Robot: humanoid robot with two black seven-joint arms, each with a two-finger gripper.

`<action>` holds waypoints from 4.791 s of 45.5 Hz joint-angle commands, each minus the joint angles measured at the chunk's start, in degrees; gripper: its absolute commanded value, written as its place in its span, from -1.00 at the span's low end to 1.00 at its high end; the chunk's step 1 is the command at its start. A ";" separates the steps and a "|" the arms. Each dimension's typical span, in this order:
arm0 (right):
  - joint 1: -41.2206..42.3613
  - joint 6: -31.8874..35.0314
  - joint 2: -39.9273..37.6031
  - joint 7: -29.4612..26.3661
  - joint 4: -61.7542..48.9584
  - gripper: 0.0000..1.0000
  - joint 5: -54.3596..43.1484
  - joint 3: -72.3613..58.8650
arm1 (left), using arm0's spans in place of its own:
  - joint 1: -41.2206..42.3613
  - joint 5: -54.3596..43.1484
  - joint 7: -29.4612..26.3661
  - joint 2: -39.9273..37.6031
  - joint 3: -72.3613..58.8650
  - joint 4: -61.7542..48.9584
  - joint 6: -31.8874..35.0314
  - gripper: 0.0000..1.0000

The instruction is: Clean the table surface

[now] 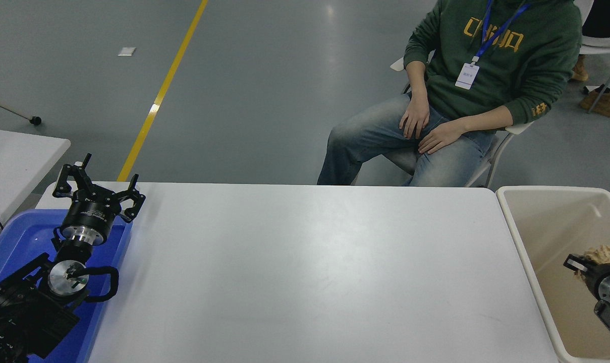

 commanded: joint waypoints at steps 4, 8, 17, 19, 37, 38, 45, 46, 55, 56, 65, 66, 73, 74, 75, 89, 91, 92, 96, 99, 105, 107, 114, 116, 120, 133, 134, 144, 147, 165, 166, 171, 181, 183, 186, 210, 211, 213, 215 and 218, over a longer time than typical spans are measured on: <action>-0.44 -1.07 2.45 -0.08 -3.11 -1.00 1.34 -0.08 | 0.00 0.00 0.00 0.00 0.00 0.04 0.00 1.00; -0.35 -1.77 2.45 -0.25 -3.20 -1.00 1.34 -0.08 | 0.00 0.00 0.00 0.00 0.00 0.04 0.00 1.00; 0.44 -1.33 2.36 -0.69 -3.20 -0.53 1.87 0.62 | 0.00 0.00 0.00 0.00 0.00 0.04 0.00 1.00; 0.61 -1.07 2.36 -1.22 -3.11 0.21 2.83 0.62 | 0.00 0.00 0.00 0.00 0.00 -0.05 0.00 1.00; 1.14 -1.16 2.36 -1.75 -3.20 1.00 8.11 -0.35 | 0.00 0.00 0.00 0.00 0.00 -0.05 0.00 1.00; 1.14 -1.16 2.36 -1.83 -3.20 1.00 8.11 -0.35 | 0.00 0.00 0.00 0.00 0.00 0.04 0.00 1.00; 1.23 -1.33 2.36 -1.83 -3.20 1.00 8.11 -0.26 | 0.00 0.00 0.00 0.00 0.00 0.04 0.00 1.00; 1.14 -1.33 2.36 -1.83 -3.20 1.00 8.11 -0.26 | 0.00 0.00 0.00 0.00 0.00 -0.05 0.00 1.00; 1.23 -0.89 2.19 -1.75 -3.11 1.00 8.29 0.00 | 0.00 0.00 0.00 0.00 0.00 0.04 0.00 1.00; 1.23 -0.89 2.19 -1.83 -3.11 1.00 8.29 0.00 | 0.00 0.00 0.00 0.00 0.00 0.04 0.00 1.00; 3.25 -0.80 2.01 -1.83 -3.11 1.00 8.29 0.00 | 0.00 0.00 0.00 0.00 0.00 -0.05 0.00 1.00; 3.34 -0.72 1.84 -1.75 -3.11 1.00 8.29 0.09 | 0.00 0.00 0.00 0.00 0.00 0.04 0.00 1.00; 3.95 -0.63 1.13 -1.75 -3.11 1.00 8.99 0.35 | 0.00 0.00 0.00 0.00 0.00 0.04 0.00 1.00; 4.30 -0.72 1.13 -1.75 -3.11 1.00 9.51 0.36 | 0.00 0.00 0.00 0.00 0.00 0.04 0.00 1.00; 4.48 -0.63 1.13 -1.83 -3.11 1.00 10.04 0.27 | 0.00 0.00 0.00 0.00 0.00 0.04 0.00 1.00; 5.71 -0.54 -1.41 -1.22 0.04 1.00 14.79 3.42 | 0.00 0.00 0.00 0.00 0.00 0.04 0.00 1.00; 5.71 -0.54 -2.29 -1.13 1.28 1.00 14.70 4.83 | 0.00 0.00 0.00 0.00 0.00 -0.05 0.00 1.00; 5.71 -0.54 -3.08 -1.13 2.07 1.00 14.70 5.62 | 0.00 0.00 0.00 0.00 0.00 0.04 0.00 1.00; 5.71 -0.54 -6.68 -1.13 6.46 1.00 14.70 8.70 | 0.00 0.00 0.00 0.00 0.00 -0.05 0.00 1.00; 5.80 -0.80 -8.27 -1.13 9.80 1.00 14.70 11.16 | 0.00 0.00 0.00 0.00 0.00 0.04 0.00 1.00; 5.62 -1.24 -11.08 -1.13 15.16 1.00 14.70 18.62 | 0.00 0.00 0.00 0.00 0.00 0.04 0.00 1.00; 5.19 -1.24 -12.22 -1.13 18.58 1.00 14.70 23.36 | 0.00 0.00 0.00 0.00 0.00 0.04 0.00 1.00; 2.55 -1.24 -14.07 -1.13 27.11 1.00 14.70 36.02 | 0.00 0.00 0.00 0.00 0.00 0.04 0.00 1.00; 0.89 -1.24 -14.25 -0.69 29.13 1.00 14.79 39.89 | 0.00 0.00 0.00 0.00 0.00 0.04 0.00 1.00; -4.56 -1.24 -14.34 5.01 35.72 1.00 14.70 52.01 | 0.00 0.00 0.00 0.00 0.00 0.04 0.00 1.00; -9.14 -0.37 -12.41 9.68 44.08 1.00 20.76 59.42 | 0.00 0.00 0.00 0.00 0.00 0.04 0.00 1.00; -9.14 -0.37 -12.06 9.77 44.61 1.00 21.81 59.42 | 0.00 0.00 0.00 0.00 0.00 0.04 0.00 1.00; -9.23 5.43 -6.35 10.29 45.32 1.00 26.66 60.29 | 0.00 0.00 0.00 0.00 0.00 0.04 0.00 1.00; -9.23 6.49 -4.76 10.38 45.32 1.00 26.74 60.47 | 0.00 0.00 0.00 0.00 0.00 0.04 0.00 1.00; -8.88 9.65 2.01 20.57 44.17 1.00 26.74 60.65 | 0.00 0.00 0.00 0.00 0.00 0.04 0.00 1.00; -8.97 9.65 2.53 21.01 44.09 1.00 26.74 60.65 | 0.00 0.00 0.00 0.00 0.00 0.04 0.00 1.00; -8.70 9.74 6.05 23.74 41.10 1.00 26.74 60.56 | 0.00 0.00 0.00 0.00 0.00 0.04 0.00 1.00; -7.12 12.11 11.59 26.29 32.67 1.00 26.74 60.65 | 0.00 0.00 0.00 0.00 0.00 0.04 0.00 1.00; -6.42 12.46 12.29 27.25 30.91 1.00 26.74 60.56 | 0.00 0.00 0.00 0.00 0.00 -0.05 0.00 1.00; -5.72 13.52 13.61 28.83 27.66 1.00 26.83 60.65 | 0.00 0.00 0.00 0.00 0.00 0.04 0.00 1.00; -0.79 14.58 16.34 28.93 17.19 1.00 34.30 59.33 | 0.00 0.00 0.00 0.00 0.00 -0.05 0.00 1.00; -0.79 14.58 16.34 28.93 17.10 1.00 34.30 59.33 | 0.00 0.00 0.00 0.00 0.00 -0.05 0.00 1.00; -0.79 14.58 16.34 28.93 17.19 1.00 34.39 59.33 | 0.00 0.00 0.00 0.00 0.00 0.04 0.00 1.00; -0.79 14.58 16.34 28.93 17.19 1.00 34.39 59.33 | 0.00 0.00 0.00 0.00 0.00 0.04 0.00 1.00; -0.79 14.49 16.34 28.93 17.19 1.00 34.83 59.42 | 0.00 0.00 0.00 0.00 0.00 0.04 0.00 1.00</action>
